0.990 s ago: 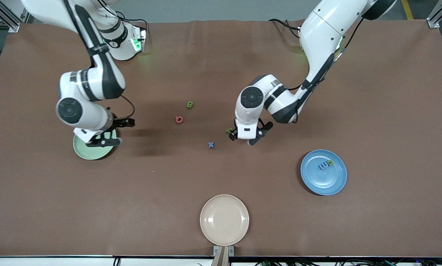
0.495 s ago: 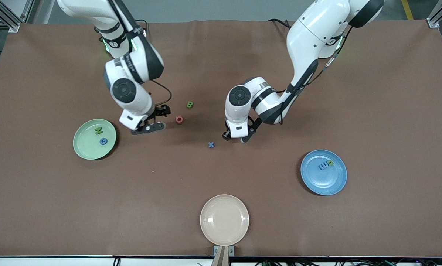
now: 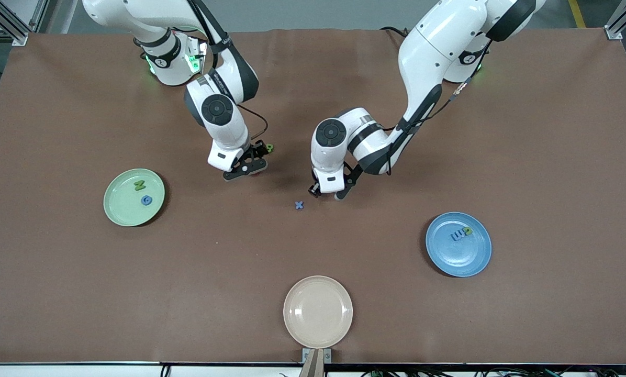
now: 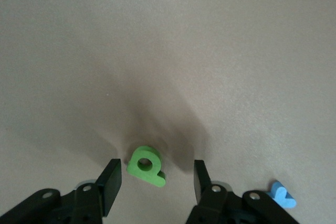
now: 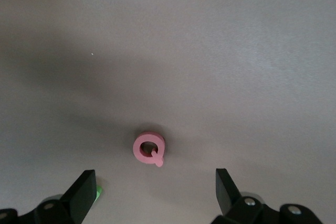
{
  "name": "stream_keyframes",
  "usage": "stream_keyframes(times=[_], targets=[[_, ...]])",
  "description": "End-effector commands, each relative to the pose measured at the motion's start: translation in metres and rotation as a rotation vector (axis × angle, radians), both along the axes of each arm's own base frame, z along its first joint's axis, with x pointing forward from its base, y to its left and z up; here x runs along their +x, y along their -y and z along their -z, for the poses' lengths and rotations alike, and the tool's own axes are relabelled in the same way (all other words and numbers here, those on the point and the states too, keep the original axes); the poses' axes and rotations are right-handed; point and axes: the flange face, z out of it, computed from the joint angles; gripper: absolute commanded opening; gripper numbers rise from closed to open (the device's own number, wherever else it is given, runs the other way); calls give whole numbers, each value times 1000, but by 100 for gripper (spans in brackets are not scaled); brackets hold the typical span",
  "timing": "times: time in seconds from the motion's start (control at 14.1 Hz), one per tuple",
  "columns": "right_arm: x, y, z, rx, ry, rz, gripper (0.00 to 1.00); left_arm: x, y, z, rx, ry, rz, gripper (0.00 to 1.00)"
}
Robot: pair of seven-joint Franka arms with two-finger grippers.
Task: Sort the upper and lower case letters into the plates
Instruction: 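Grasp the green d with the left gripper while the right gripper reaches the Q, then drop the green d on the blue plate while the right gripper grasps the Q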
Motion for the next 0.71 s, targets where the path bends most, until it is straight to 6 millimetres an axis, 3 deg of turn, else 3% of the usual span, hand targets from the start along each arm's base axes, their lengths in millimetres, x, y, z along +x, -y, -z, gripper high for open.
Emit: stream_keyframes(times=[0.0,0.21,0.42,0.57,0.64], targets=[[-3,-2,8,1,6,-16,100,0,2,3,16,11,-15,62],[-1,-1,28,-4,19,-82,100,0,-1,10,22,0,-22,52],[-2,-2,42,-4,29,-104,99,3,-2,14,20,-6,-54,24],[-4,-2,47,-6,29,-106,90,5,-3,13,20,-4,-56,0],[-4,-3,49,-8,26,-108,86,7,-4,10,20,3,-54,0]])
